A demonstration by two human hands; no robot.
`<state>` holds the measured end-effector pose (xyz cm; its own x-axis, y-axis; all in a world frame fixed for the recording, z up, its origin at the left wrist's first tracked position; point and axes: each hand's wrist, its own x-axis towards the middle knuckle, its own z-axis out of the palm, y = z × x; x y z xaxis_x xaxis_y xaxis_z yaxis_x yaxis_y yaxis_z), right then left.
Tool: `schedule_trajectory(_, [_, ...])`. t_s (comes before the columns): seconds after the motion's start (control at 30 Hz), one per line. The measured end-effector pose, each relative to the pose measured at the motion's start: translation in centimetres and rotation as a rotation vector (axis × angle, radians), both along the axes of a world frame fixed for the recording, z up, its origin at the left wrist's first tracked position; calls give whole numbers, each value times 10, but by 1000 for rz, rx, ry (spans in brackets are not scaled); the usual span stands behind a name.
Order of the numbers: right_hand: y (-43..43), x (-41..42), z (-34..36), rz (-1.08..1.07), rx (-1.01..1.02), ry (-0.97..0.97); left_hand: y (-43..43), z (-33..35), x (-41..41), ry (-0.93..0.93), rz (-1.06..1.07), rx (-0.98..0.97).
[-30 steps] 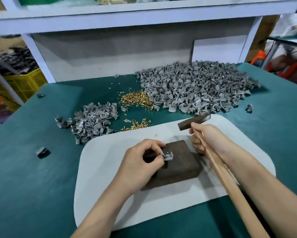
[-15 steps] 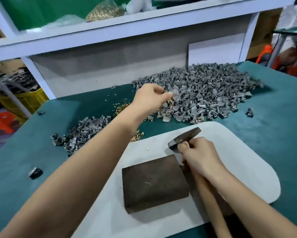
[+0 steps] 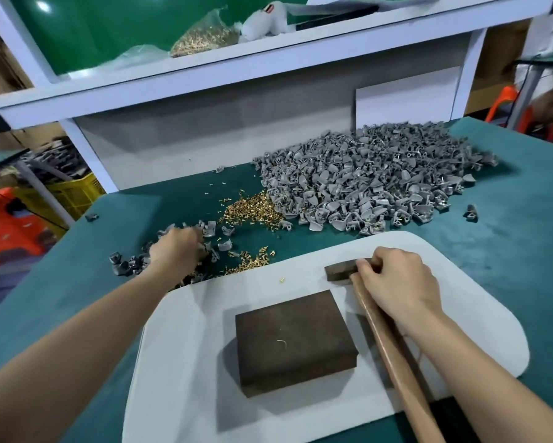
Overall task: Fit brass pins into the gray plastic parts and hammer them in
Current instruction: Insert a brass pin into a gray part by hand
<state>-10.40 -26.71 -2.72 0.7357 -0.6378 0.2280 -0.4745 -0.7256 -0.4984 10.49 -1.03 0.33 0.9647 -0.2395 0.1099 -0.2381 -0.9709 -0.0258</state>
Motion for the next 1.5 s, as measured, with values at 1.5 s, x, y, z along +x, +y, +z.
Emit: schedule_trajectory(1.5, [27,-10,22,317,87,-441,-65,34,-97,149,-488,-610])
